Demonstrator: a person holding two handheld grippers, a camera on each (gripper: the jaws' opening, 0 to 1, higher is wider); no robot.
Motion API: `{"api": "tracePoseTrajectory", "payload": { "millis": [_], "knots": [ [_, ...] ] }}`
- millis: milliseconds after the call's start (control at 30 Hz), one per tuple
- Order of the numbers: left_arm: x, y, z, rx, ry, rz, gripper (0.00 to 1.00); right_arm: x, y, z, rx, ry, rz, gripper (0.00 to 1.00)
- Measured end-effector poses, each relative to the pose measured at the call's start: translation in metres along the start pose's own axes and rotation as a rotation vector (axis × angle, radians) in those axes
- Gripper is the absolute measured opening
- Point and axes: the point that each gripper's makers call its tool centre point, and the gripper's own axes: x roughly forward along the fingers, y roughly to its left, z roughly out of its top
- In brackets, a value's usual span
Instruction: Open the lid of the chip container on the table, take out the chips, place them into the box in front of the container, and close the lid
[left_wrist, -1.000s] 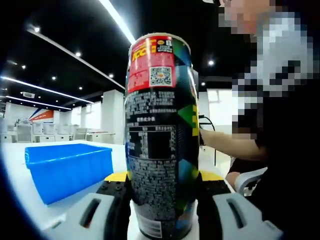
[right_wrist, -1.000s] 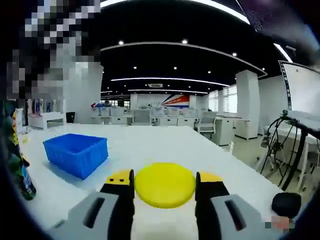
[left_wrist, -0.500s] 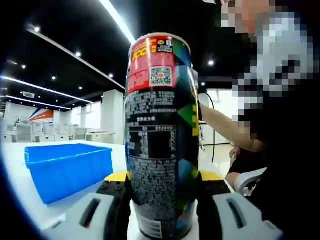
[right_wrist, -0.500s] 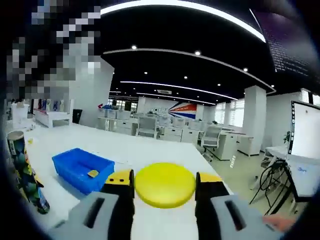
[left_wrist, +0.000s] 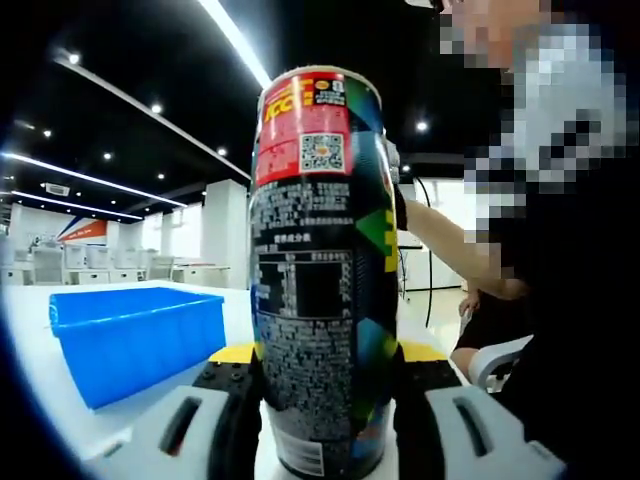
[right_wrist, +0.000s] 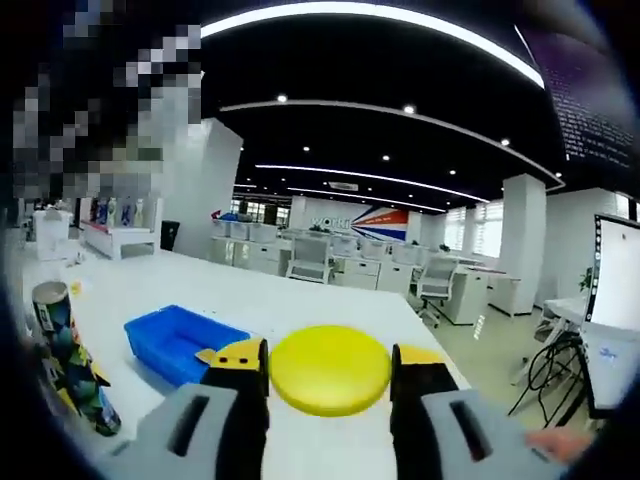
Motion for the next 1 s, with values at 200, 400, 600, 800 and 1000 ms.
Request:
{"api": "tracePoseTrajectory", "payload": {
  "millis": [200,400,600,800,1000],
  "knots": [
    [0.000,0.001,0.000,0.000,0.000,0.000,0.53,-0.003,0.024,0.013,-0.013,-0.019,0.059,0.46],
    [0.000,-0.001,0.000,0.001,0.000,0.000,0.53,-0.006,0.042,0.022,-0.031,-0.021,0.097,0.46],
    [0.001,-0.002,0.000,0.002,0.000,0.001,0.53,-0.015,0.072,0.031,0.006,-0.017,0.198,0.46],
    [0.001,-0.002,0.000,0.003,0.000,0.001,0.53,-0.021,0.096,0.043,-0.037,-0.035,0.240,0.46],
    [0.001,-0.003,0.000,0.003,0.001,0.002,0.53,-0.025,0.129,0.049,-0.086,-0.036,0.304,0.46]
  ]
}}
